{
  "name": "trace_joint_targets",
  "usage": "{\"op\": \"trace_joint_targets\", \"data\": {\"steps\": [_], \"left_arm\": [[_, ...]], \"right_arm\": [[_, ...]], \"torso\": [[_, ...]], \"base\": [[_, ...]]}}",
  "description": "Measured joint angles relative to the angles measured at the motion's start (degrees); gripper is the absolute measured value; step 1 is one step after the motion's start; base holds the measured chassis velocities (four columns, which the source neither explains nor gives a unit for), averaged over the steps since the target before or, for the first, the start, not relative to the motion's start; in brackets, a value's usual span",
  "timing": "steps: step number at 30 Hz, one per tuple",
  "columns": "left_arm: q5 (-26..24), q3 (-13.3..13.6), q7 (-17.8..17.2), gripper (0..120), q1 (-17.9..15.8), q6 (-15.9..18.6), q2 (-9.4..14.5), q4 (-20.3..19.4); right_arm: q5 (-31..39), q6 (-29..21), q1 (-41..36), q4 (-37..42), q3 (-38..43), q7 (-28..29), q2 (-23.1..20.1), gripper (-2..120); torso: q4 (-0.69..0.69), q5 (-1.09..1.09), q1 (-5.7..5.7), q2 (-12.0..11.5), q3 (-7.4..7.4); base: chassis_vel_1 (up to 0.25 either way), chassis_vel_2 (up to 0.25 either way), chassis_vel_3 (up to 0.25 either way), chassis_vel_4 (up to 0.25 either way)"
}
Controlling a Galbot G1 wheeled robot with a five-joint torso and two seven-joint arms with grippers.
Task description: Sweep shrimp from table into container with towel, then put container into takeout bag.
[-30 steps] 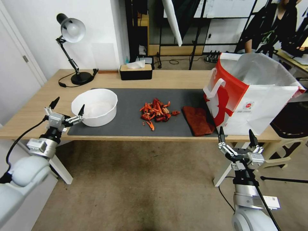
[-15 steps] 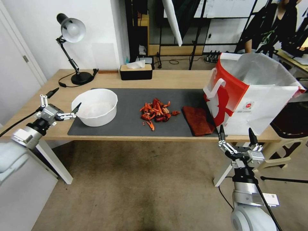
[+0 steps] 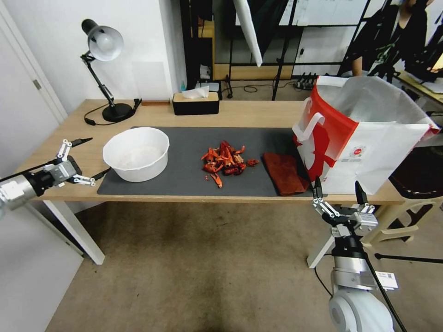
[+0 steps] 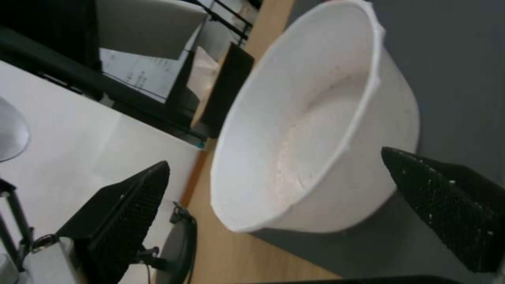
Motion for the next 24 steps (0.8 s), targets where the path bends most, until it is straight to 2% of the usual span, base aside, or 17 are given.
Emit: {"op": "trace_joint_targets", "data": {"steps": [4,10,12,13,14,16,18,19,21,24], "left_arm": [[0.0,0.0,2.1,100,-0.3,0.1,1.0,0.3],[0.3,0.3,7.3,100,0.0,1.3,4.5,1.2],[0.4,0.3,7.7,100,0.0,1.6,4.8,1.2],[2.1,0.3,8.5,100,-0.1,2.6,5.7,0.9],[4.4,0.5,8.6,100,-0.4,3.2,5.9,0.4],[5.5,0.6,8.7,100,-0.7,3.4,5.9,0.2],[10.3,1.2,9.6,100,-1.9,3.9,6.3,-0.3],[10.3,1.2,9.6,100,-1.9,3.9,6.3,-0.3],[12.7,3.2,10.4,100,-5.3,3.9,6.3,-0.4],[13.8,3.6,11.5,100,-6.9,4.0,6.7,-0.8]], "right_arm": [[0.1,0.0,0.2,-0.1,-0.2,0.0,0.0,100],[0.9,-0.3,0.8,-0.3,-0.3,0.0,-0.2,100],[1.0,-0.3,0.9,-0.3,-0.3,0.0,-0.2,100],[1.1,-0.5,1.1,-0.4,-0.4,0.0,-0.2,100],[1.2,-0.5,1.2,-0.4,-0.5,0.0,-0.2,100],[1.2,-0.6,1.2,-0.4,-0.6,0.0,-0.2,100],[1.1,-0.9,1.4,-0.4,-0.9,0.0,-0.1,100],[1.1,-0.9,1.4,-0.4,-0.9,0.0,-0.1,100],[1.0,-1.1,1.5,-0.2,-1.1,0.1,0.1,100],[0.8,-1.2,1.5,-0.2,-1.4,0.1,0.3,100]], "torso": [[0.0,0.01,0.0,0.0,0.0],[0.01,-0.02,0.0,0.0,0.0],[0.0,-0.01,0.0,0.0,0.0],[0.01,0.02,0.0,0.0,0.0],[0.0,0.0,0.0,0.0,0.0],[0.0,0.01,0.0,0.0,0.0],[0.0,0.0,0.0,0.0,0.0],[0.0,0.0,0.0,0.0,0.0],[0.01,0.0,0.0,0.0,0.0],[-0.01,0.01,0.0,0.0,0.0]], "base": [[0.0,0.0,0.0,0.0],[0.0,0.0,0.0,0.0],[0.0,0.0,0.0,0.0],[0.0,0.0,0.0,0.0],[0.0,0.0,0.0,0.0],[0.0,0.0,0.0,0.0],[0.0,0.0,0.0,0.0],[0.0,0.0,0.0,0.0],[0.0,0.0,0.0,0.0],[0.0,0.0,0.0,0.0]]}}
